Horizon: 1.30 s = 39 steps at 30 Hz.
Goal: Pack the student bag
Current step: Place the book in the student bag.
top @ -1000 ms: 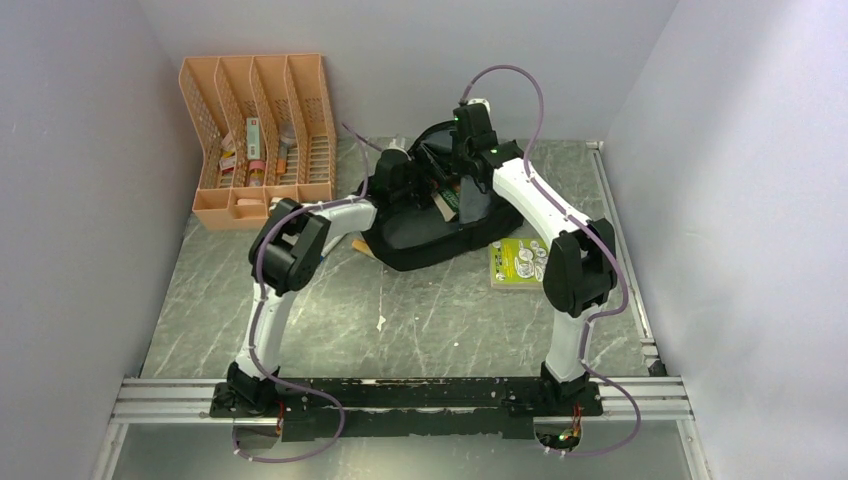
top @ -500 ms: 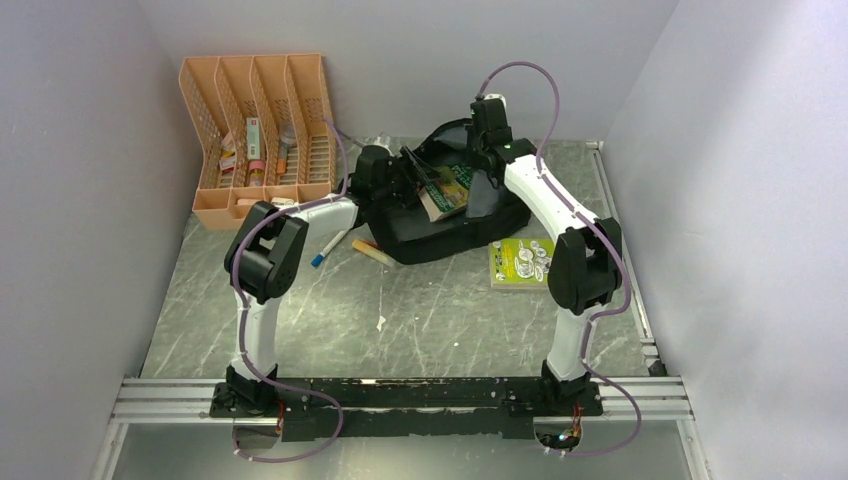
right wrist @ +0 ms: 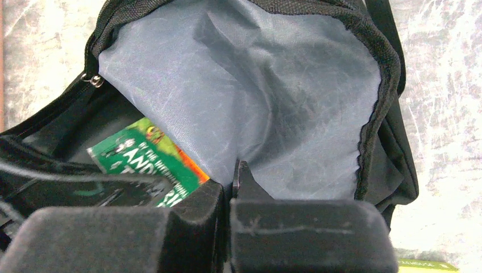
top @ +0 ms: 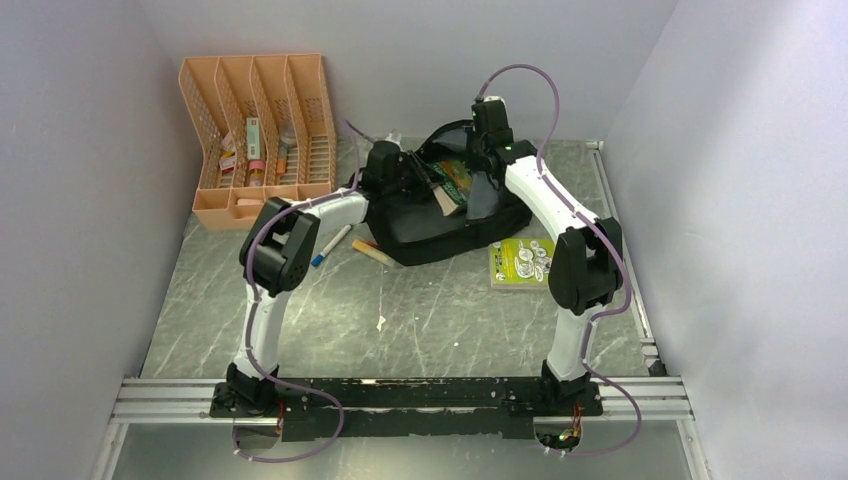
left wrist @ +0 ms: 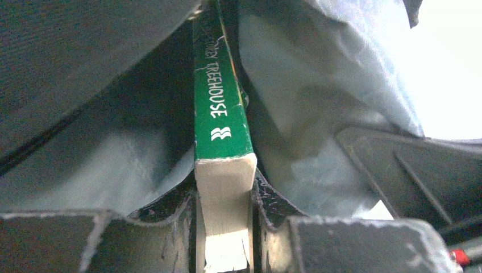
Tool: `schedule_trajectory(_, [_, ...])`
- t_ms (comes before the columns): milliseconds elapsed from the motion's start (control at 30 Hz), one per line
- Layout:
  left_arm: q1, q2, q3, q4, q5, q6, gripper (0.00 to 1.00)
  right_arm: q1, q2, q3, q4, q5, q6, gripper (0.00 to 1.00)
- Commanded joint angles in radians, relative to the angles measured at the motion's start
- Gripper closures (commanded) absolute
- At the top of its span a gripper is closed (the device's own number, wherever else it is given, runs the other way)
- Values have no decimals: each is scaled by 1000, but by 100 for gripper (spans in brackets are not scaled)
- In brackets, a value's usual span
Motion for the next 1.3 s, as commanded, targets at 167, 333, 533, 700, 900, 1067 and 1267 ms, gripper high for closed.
schedule_trajectory(167, [-68, 228, 356, 47, -41, -67, 95, 8, -84, -38, 57, -21, 26, 100])
schedule_trajectory(333, [-80, 355, 575, -110, -59, -24, 65, 7, -94, -55, 65, -17, 31, 100])
schedule_trajectory(533, [-79, 329, 533, -190, -80, 37, 33, 7, -99, -69, 77, -17, 25, 100])
schedule_trajectory(700, [-77, 278, 495, -277, -98, 95, 20, 8, -98, -70, 76, -13, 19, 100])
schedule_trajectory(900, [-71, 259, 572, -504, -150, 203, 10, 8, -103, -77, 76, 0, 12, 100])
schedule_trajectory(1067, [-65, 225, 568, -599, -181, 251, 7, 7, -105, -78, 76, 1, 10, 100])
schedule_trajectory(1267, [-58, 191, 524, -647, -150, 273, 4, 7, -111, -86, 76, 2, 7, 100])
